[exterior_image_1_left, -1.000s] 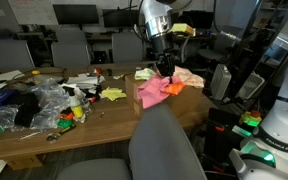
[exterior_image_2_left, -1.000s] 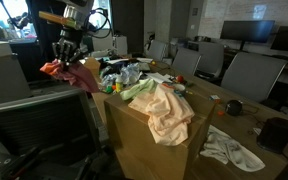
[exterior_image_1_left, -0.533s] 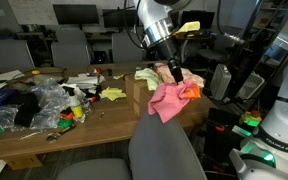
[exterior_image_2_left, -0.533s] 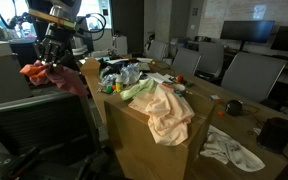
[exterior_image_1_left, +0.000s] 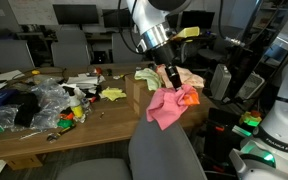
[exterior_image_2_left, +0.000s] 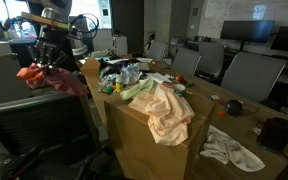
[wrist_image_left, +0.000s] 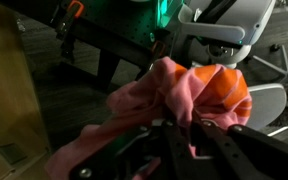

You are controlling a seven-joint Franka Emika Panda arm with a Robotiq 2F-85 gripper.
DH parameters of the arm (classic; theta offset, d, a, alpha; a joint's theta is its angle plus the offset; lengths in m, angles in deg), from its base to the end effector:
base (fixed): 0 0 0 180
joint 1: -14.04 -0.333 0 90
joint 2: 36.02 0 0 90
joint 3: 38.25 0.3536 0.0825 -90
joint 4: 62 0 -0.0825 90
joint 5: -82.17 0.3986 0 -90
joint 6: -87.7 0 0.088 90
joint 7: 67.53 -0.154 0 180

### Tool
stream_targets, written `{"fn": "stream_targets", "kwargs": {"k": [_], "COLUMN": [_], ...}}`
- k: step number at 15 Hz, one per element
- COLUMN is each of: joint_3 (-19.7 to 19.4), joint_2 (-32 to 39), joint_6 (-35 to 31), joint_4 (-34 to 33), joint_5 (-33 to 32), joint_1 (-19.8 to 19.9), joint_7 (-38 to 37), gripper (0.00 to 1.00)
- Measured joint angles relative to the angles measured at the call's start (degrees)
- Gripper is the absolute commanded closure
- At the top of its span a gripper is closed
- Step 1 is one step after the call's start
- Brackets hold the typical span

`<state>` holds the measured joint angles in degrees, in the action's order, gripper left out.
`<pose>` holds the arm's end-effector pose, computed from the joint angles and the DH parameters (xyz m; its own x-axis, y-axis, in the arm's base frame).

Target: Pick up the clothes from the box and put it on the table.

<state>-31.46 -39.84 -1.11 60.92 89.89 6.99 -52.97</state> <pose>0.4282 0.1274 0.3930 0.7681 0.4446 -0.4609 0.3788 -0.8957 -0.2329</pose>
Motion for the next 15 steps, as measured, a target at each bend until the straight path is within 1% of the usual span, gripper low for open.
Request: {"fn": "stream_targets", "kwargs": {"k": [4,6,10,15], "joint_3": [1.62,2.04,2.05,1.26], "joint_2": [1.66,2.55,3.71,3.8], "joint_6": [-10.18,-13.04,-13.92,-12.87], "joint_4": [0.43,0.81,2.17,4.79], "joint_5": [0.0,-0.09,-0.87,-0.97], "joint_1": [-0.69,-0.91,-0.97,-0.55], "joint_7": [-11.22,-16.39,-24.27,-29.87], "gripper": [0.96,0.96,0.96,0.96]}}
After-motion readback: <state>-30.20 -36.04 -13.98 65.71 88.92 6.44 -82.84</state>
